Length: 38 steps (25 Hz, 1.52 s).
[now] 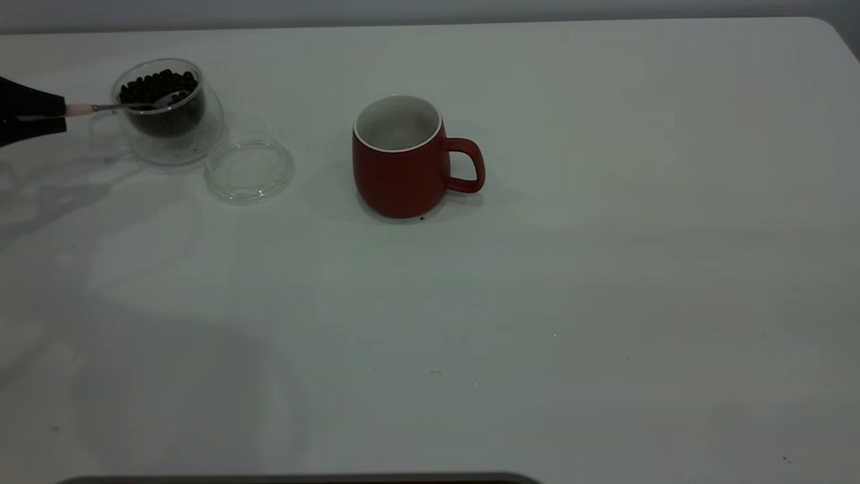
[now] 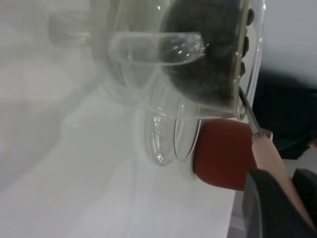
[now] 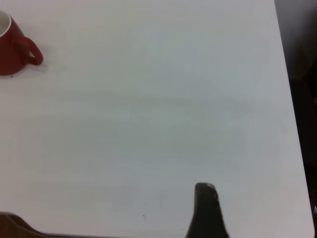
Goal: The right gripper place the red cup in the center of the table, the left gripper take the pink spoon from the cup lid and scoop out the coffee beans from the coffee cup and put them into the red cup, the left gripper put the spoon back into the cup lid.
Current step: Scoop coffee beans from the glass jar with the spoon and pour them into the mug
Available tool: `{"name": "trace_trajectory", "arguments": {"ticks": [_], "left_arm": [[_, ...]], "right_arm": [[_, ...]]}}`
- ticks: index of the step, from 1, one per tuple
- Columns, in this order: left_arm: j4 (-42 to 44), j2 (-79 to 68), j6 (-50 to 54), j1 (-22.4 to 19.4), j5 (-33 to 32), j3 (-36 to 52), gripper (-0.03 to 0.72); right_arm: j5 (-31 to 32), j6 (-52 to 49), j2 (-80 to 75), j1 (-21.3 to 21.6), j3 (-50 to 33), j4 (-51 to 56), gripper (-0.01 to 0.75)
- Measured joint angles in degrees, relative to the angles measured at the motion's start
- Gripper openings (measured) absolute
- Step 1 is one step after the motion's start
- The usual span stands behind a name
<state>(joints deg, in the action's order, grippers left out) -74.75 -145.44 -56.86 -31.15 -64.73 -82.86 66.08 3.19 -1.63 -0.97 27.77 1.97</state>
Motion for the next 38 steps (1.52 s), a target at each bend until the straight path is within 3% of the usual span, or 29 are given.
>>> {"name": "trace_trajectory", "arguments": {"ticks": [24, 38], "left_arm": [[-2.54, -0.77, -2.73, -2.22, -0.84, -0.35, 0.119], [0.06, 4.90, -2.06, 1.03, -0.86, 0.81, 0.119]], "right_arm": [[0.05, 0.00, 0.04, 0.00, 0.00, 0.00, 0.588], [0.17, 0.00, 0.04, 0.00, 0.00, 0.00, 0.588]]}}
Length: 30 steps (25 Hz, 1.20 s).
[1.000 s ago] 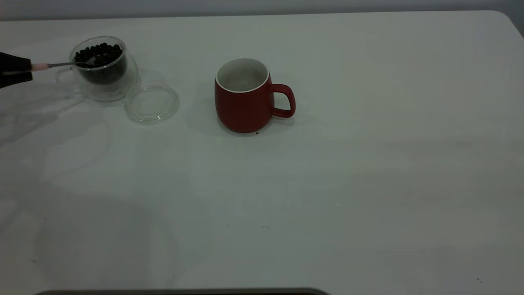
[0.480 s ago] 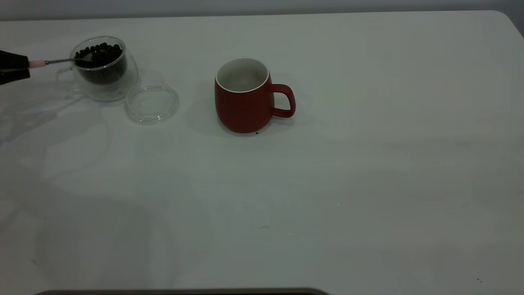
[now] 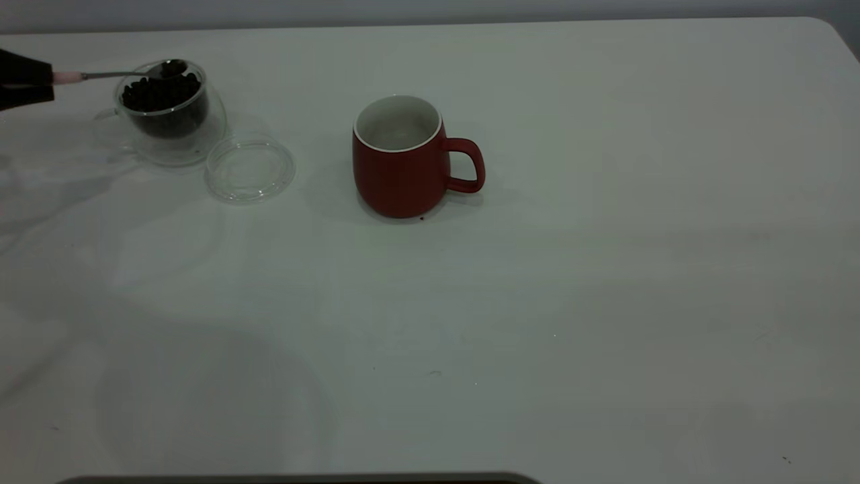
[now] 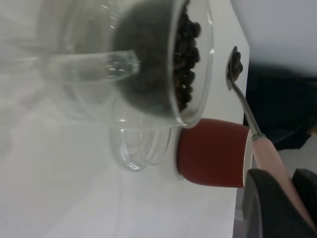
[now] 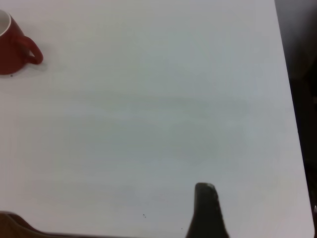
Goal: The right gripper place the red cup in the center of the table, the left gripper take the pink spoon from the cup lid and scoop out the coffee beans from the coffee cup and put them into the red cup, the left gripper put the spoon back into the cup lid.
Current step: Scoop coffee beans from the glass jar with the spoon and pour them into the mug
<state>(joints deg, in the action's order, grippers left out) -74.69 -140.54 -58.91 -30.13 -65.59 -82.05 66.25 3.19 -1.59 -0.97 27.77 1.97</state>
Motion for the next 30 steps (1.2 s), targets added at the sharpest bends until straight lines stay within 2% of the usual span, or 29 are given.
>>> {"name": "trace_trajectory", "arguments": {"ticks": [4, 12, 19, 30], "left_arm": [[0.00, 1.22, 0.13, 2.56, -0.05, 0.00, 0.119], [-1.33, 1.29, 0.49, 11.76, -0.10, 0.00, 0.119], [-2.05, 1.29, 0.49, 18.22, -0.05, 0.05, 0.119], [0.42, 1.29, -1.58, 23.54, -0.09, 0.05, 0.119]], "right_arm": [[0.00, 0.00, 0.00, 0.00, 0.00, 0.00, 0.588], [0.00, 0.00, 0.00, 0.00, 0.00, 0.00, 0.588], [0.00, 0.00, 0.00, 0.00, 0.00, 0.00, 0.588], [0.00, 0.00, 0.00, 0.00, 0.00, 0.00, 0.588]]}}
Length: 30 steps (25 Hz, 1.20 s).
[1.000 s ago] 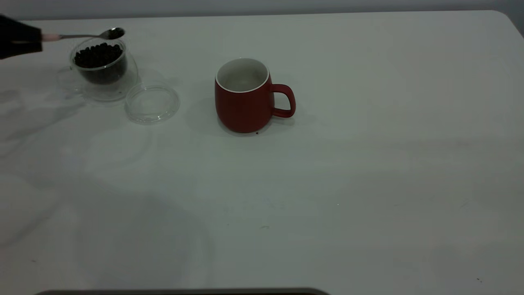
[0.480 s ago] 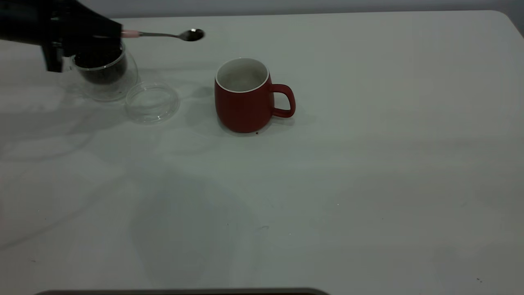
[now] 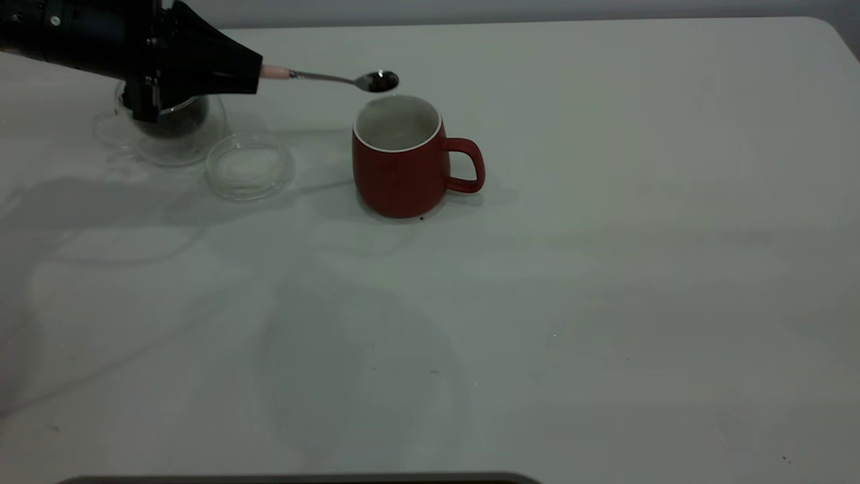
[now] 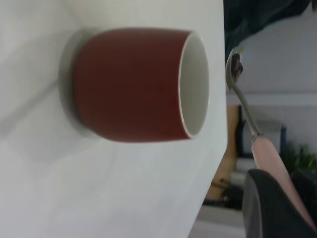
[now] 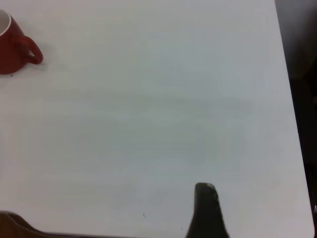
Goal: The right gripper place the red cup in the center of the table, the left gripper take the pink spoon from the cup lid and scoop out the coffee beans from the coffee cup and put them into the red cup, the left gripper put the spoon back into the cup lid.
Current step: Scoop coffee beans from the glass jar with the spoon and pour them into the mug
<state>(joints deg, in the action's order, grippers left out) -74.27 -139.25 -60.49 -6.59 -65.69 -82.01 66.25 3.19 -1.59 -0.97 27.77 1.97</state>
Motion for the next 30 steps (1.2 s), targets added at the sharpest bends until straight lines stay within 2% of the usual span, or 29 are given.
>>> {"name": "trace_trajectory", "arguments": {"ticks": [6, 12, 17, 19, 23, 27, 30], "left_arm": [[1.84, 0.00, -9.16, 1.16, 0.93, 0.00, 0.119], [1.18, 0.00, -26.38, 2.51, 8.23, 0.00, 0.119], [-2.45, 0.00, -36.11, 3.53, 9.47, 0.00, 0.119], [-2.84, 0.00, -35.55, 3.54, 9.03, 0.00, 0.119], [-1.93, 1.56, -26.78, 2.77, 6.96, 0.00, 0.119], [0.28, 5.41, -16.30, -0.23, 4.76, 0.48, 0.119], [0.87, 10.12, -12.69, -2.92, 5.83, 5.46, 0.119]], "right_arm": [[0.00, 0.00, 0.00, 0.00, 0.00, 0.00, 0.588], [0.00, 0.00, 0.00, 0.00, 0.00, 0.00, 0.588], [0.00, 0.00, 0.00, 0.00, 0.00, 0.00, 0.588], [0.00, 0.00, 0.00, 0.00, 0.00, 0.00, 0.588], [0.00, 0.00, 0.00, 0.00, 0.00, 0.00, 0.588], [0.05, 0.00, 0.00, 0.00, 0.00, 0.00, 0.588], [0.05, 0.00, 0.00, 0.00, 0.00, 0.00, 0.588]]}}
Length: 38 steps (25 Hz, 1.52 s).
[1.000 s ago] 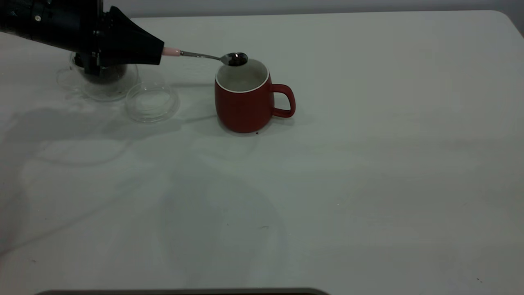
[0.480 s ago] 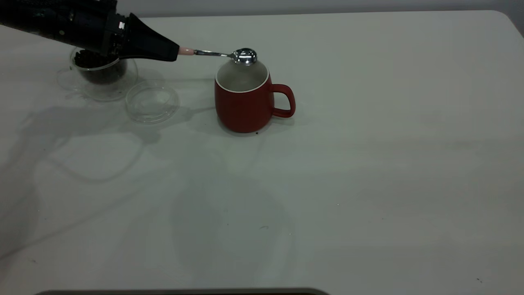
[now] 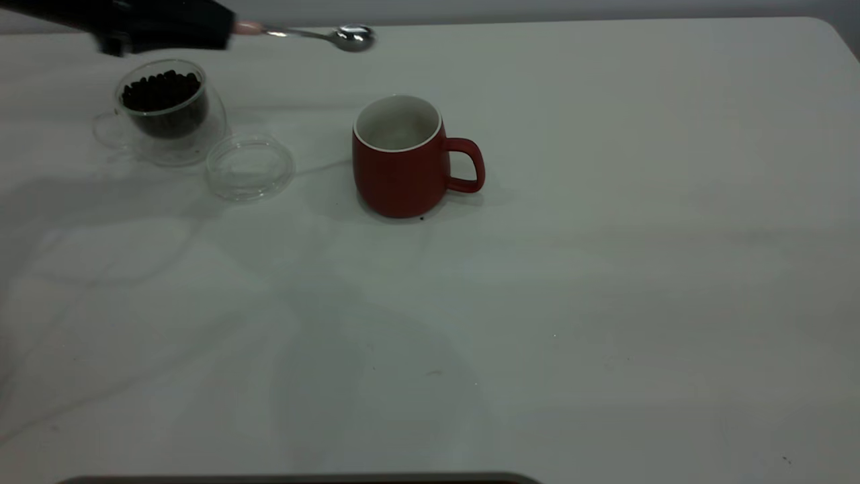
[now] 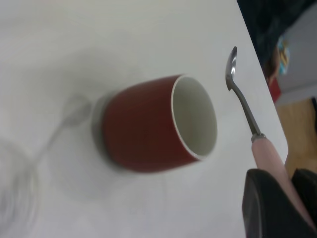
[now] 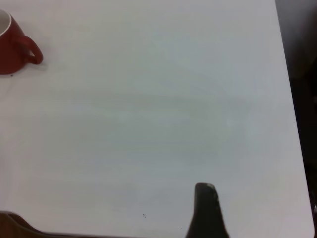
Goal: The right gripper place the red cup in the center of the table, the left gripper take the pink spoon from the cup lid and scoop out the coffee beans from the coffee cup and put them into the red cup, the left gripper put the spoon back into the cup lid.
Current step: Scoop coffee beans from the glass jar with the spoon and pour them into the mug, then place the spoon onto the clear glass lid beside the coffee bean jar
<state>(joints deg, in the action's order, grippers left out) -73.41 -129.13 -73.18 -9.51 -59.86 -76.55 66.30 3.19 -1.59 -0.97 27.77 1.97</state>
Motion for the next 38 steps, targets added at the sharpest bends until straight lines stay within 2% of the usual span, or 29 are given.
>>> {"name": "trace_trajectory", "arguments": {"ticks": [7, 12, 15, 29, 38], "left_arm": [[-2.36, 5.19, 0.62, -8.93, 3.24, 12.26, 0.119], [-3.57, 5.03, -1.30, -15.36, 6.00, 17.95, 0.119], [-5.51, 3.15, -3.27, -17.57, 6.55, 19.05, 0.119], [-16.97, -13.01, -13.19, -17.39, 4.92, 19.04, 0.119], [-23.94, -14.89, -16.65, -12.23, 5.19, 18.06, 0.119]], "right_arm": [[0.00, 0.00, 0.00, 0.00, 0.00, 0.00, 0.588], [0.00, 0.00, 0.00, 0.00, 0.00, 0.00, 0.588], [0.00, 0.00, 0.00, 0.00, 0.00, 0.00, 0.588], [0.00, 0.00, 0.00, 0.00, 0.00, 0.00, 0.588], [0.00, 0.00, 0.00, 0.00, 0.00, 0.00, 0.588]]}}
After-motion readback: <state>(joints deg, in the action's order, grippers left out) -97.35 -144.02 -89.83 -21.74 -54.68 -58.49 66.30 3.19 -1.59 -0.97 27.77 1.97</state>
